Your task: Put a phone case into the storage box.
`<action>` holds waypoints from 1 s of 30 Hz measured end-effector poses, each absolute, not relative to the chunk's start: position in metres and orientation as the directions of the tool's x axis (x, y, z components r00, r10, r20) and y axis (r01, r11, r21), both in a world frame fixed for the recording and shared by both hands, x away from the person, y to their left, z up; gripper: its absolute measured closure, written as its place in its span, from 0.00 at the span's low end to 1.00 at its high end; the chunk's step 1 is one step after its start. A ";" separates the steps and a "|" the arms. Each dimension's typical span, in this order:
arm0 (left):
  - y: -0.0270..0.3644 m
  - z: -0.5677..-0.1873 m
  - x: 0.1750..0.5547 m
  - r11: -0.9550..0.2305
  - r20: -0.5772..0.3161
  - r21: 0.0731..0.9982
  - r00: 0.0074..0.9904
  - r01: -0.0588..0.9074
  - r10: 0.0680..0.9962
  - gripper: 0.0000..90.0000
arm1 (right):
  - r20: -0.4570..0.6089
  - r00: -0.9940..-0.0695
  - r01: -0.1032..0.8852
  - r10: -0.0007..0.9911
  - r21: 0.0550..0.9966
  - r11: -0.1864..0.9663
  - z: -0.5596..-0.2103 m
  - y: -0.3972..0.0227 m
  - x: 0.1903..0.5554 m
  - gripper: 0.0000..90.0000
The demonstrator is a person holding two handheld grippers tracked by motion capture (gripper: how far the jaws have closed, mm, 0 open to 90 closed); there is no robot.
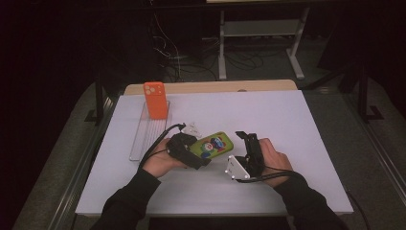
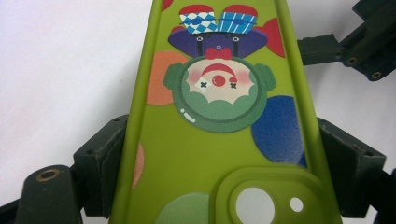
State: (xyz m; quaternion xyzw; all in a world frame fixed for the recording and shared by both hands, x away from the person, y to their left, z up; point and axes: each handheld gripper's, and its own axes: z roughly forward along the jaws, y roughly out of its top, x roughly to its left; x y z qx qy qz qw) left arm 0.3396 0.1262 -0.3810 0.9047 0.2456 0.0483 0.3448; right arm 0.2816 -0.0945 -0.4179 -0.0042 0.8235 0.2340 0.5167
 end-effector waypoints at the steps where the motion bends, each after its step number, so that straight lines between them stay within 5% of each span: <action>1: 0.126 -0.381 0.340 -0.642 -0.083 0.646 0.874 0.413 0.479 0.17 | -0.859 -0.458 -0.252 0.230 0.373 0.893 -0.419 -0.093 0.281 0.00; 14: 0.125 -0.377 0.340 -0.650 -0.068 0.646 0.879 0.399 0.472 0.17 | -0.915 -0.370 -0.319 0.164 0.291 0.902 -0.422 -0.086 0.278 0.09; 30: 0.124 -0.376 0.340 -0.646 -0.069 0.650 0.878 0.400 0.474 0.17 | -0.942 -0.325 -0.385 0.086 0.215 0.897 -0.429 -0.069 0.278 0.43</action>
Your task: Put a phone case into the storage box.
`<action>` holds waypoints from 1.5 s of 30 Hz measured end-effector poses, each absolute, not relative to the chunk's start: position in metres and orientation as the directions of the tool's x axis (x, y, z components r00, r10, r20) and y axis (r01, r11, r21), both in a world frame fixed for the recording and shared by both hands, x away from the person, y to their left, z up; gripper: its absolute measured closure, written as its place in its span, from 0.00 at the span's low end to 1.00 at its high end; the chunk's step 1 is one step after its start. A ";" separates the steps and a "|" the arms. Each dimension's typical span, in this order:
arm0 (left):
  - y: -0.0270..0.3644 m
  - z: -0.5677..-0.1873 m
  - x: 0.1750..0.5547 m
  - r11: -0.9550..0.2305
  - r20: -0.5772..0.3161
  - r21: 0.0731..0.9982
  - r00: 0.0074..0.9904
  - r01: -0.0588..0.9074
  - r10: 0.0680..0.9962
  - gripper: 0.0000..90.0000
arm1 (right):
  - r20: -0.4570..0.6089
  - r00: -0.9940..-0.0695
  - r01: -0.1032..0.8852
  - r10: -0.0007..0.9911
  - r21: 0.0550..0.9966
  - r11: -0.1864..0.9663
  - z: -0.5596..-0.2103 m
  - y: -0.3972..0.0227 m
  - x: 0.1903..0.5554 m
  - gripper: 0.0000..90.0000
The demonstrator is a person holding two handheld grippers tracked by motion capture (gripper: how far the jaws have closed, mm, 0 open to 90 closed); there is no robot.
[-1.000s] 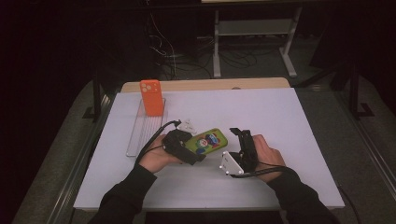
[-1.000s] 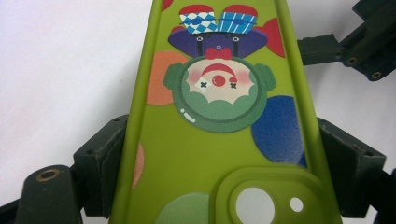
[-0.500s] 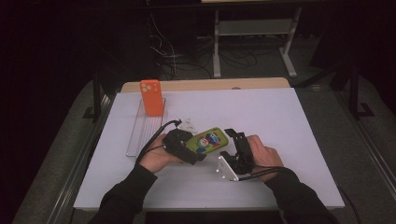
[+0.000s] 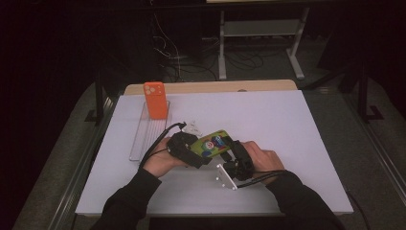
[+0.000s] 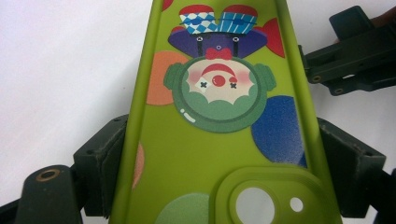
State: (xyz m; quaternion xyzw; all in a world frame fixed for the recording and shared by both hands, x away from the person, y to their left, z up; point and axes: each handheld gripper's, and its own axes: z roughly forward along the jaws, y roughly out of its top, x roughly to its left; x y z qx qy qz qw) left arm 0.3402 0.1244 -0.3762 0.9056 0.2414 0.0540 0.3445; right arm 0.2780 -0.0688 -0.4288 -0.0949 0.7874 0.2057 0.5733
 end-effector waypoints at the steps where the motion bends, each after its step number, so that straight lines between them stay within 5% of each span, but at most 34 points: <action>1: 0.124 -0.376 0.340 -0.646 -0.069 0.650 0.878 0.400 0.474 0.17 | -0.944 -0.322 -0.386 0.080 0.208 0.899 -0.429 -0.068 0.277 0.46; 17: 0.123 -0.377 0.341 -0.647 -0.079 0.646 0.878 0.406 0.472 0.17 | -0.962 -0.271 -0.400 0.019 0.131 0.907 -0.434 -0.063 0.274 0.82; 30: 0.125 -0.378 0.338 -0.604 -0.077 0.697 0.879 0.385 0.471 0.15 | -0.970 -0.243 -0.397 0.013 0.111 0.911 -0.433 -0.062 0.272 0.84; 35: 0.129 -0.375 0.338 -0.621 -0.059 0.692 0.887 0.367 0.458 0.02 | -0.967 -0.253 -0.379 0.020 0.118 0.918 -0.432 -0.063 0.273 0.84; 45: 0.142 -0.369 0.340 -0.572 -0.066 0.732 0.875 0.369 0.480 0.00 | -0.917 -0.371 -0.287 0.144 0.260 0.922 -0.425 -0.075 0.285 0.84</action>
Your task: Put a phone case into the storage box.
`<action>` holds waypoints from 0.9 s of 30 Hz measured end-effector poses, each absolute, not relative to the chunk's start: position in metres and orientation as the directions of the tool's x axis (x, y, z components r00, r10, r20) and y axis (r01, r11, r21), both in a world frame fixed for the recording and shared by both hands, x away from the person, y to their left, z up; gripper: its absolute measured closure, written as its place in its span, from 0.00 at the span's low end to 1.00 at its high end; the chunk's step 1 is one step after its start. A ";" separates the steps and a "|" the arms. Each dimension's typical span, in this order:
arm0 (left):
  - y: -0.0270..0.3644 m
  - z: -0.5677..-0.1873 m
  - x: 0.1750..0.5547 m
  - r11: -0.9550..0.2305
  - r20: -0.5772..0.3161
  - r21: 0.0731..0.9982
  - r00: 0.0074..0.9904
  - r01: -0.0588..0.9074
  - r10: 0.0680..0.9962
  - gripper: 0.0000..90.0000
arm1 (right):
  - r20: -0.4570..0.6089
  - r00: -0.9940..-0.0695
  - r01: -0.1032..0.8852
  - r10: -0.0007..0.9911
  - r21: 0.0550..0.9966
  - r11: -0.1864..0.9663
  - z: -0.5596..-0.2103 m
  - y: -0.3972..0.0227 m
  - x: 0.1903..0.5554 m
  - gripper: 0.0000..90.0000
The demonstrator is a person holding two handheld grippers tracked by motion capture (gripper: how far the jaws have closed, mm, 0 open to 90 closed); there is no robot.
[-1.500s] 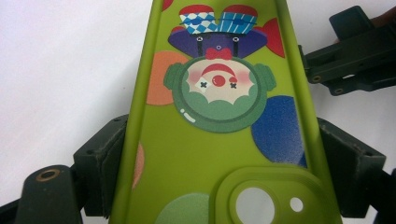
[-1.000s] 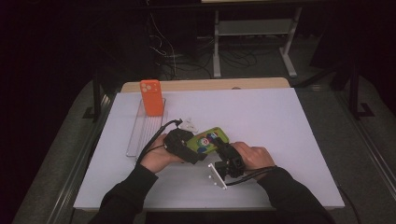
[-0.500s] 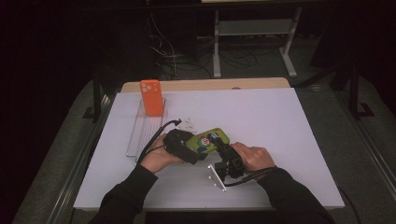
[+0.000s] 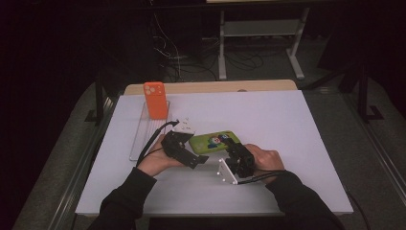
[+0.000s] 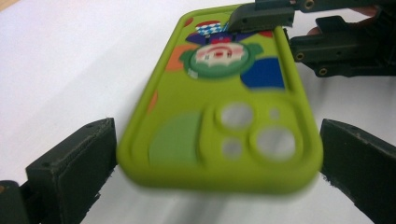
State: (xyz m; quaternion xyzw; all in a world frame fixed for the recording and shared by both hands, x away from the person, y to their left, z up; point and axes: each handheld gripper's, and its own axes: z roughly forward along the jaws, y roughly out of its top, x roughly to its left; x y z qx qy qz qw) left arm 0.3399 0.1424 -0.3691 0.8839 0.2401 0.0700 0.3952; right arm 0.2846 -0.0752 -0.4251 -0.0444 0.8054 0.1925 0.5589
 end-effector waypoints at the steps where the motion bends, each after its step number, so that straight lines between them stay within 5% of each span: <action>1: 0.144 -0.369 0.340 -0.573 -0.065 0.731 0.873 0.372 0.483 0.00 | -0.907 -0.385 -0.281 0.168 0.289 0.915 -0.424 -0.077 0.287 0.84; 11: 0.148 -0.371 0.344 -0.580 -0.057 0.724 0.870 0.375 0.490 0.00 | -0.671 -0.594 -0.090 0.445 0.605 0.791 -0.414 -0.090 0.299 0.84; 27: 0.149 -0.371 0.344 -0.529 -0.102 0.728 0.832 0.436 0.546 0.00 | -0.180 -0.749 0.233 0.638 0.830 0.508 -0.405 -0.108 0.317 0.84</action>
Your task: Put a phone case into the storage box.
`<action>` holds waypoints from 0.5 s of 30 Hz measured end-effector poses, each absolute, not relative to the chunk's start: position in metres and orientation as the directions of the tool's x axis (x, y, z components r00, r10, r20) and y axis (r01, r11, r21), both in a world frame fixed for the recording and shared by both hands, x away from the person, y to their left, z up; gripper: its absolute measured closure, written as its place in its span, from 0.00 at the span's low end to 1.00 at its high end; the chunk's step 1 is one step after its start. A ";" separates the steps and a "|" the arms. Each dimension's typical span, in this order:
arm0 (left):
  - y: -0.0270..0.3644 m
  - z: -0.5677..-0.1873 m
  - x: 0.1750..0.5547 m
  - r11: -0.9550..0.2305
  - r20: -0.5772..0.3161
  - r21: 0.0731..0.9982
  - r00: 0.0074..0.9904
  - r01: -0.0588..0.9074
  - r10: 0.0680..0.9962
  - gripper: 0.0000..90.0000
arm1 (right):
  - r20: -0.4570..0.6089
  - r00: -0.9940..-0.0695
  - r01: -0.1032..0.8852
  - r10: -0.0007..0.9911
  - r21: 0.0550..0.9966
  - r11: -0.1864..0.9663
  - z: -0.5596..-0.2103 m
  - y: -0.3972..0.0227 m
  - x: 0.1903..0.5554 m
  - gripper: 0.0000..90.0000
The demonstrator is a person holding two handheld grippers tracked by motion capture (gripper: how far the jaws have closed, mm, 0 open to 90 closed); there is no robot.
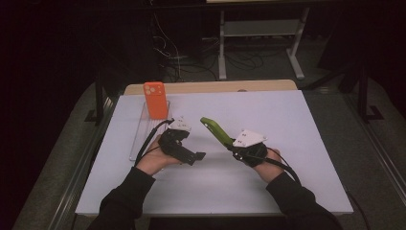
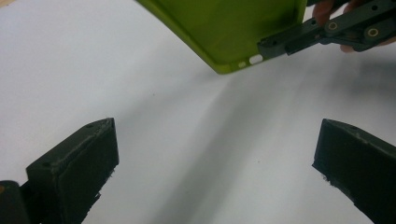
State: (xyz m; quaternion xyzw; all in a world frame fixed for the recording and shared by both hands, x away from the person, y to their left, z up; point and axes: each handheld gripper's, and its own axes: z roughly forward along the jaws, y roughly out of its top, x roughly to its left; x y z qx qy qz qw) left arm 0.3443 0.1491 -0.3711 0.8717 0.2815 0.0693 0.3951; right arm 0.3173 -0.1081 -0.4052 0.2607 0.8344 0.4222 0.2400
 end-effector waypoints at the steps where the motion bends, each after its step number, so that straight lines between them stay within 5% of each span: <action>1: 0.149 -0.371 0.344 -0.528 -0.104 0.728 0.831 0.438 0.546 0.00 | -0.157 -0.749 0.248 0.644 0.835 0.492 -0.405 -0.109 0.318 0.84; 7: 0.148 -0.370 0.346 -0.494 -0.113 0.749 0.820 0.442 0.562 0.00 | 0.020 -0.750 0.357 0.661 0.854 0.379 -0.406 -0.117 0.326 0.84; 15: 0.141 -0.365 0.353 -0.389 -0.198 0.786 0.791 0.481 0.578 0.00 | 0.072 -0.748 0.384 0.659 0.858 0.342 -0.407 -0.116 0.326 0.84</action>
